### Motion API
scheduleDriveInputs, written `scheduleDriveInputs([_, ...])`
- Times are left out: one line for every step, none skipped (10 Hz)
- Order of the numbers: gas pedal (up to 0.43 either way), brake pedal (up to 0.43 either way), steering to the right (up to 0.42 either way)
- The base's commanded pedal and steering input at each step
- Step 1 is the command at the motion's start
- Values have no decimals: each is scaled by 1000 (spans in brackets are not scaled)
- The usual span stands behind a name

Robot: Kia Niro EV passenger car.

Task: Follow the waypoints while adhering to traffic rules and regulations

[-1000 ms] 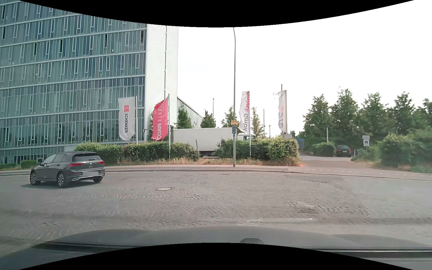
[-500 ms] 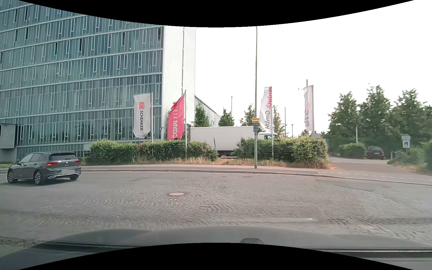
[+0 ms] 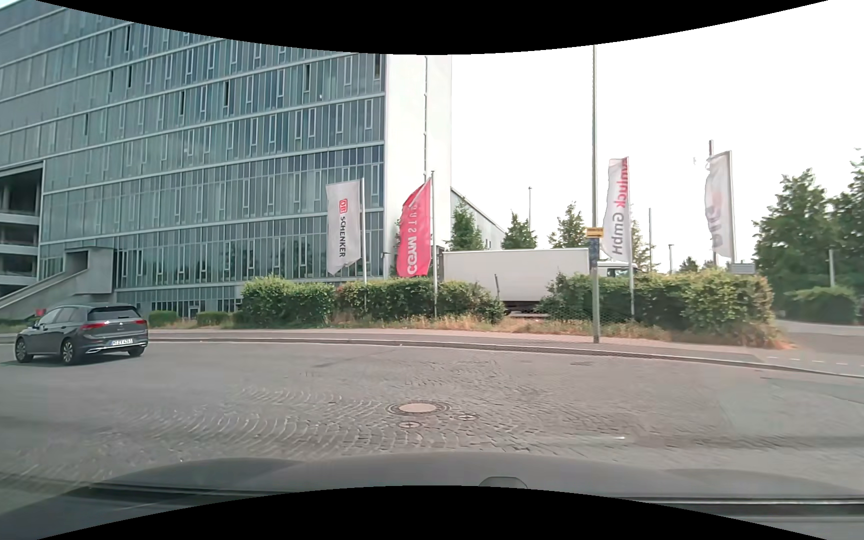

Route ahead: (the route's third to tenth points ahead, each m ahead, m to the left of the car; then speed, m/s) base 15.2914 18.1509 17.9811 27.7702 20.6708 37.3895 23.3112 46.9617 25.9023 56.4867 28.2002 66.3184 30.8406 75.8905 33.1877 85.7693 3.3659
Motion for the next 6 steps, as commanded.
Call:
scheduleDriveInputs([189, 0, -521])
scheduleDriveInputs([189, 0, -550])
scheduleDriveInputs([189, 0, -580])
scheduleDriveInputs([189, 0, -594])
scheduleDriveInputs([189, 0, -596])
scheduleDriveInputs([189, 0, -592])
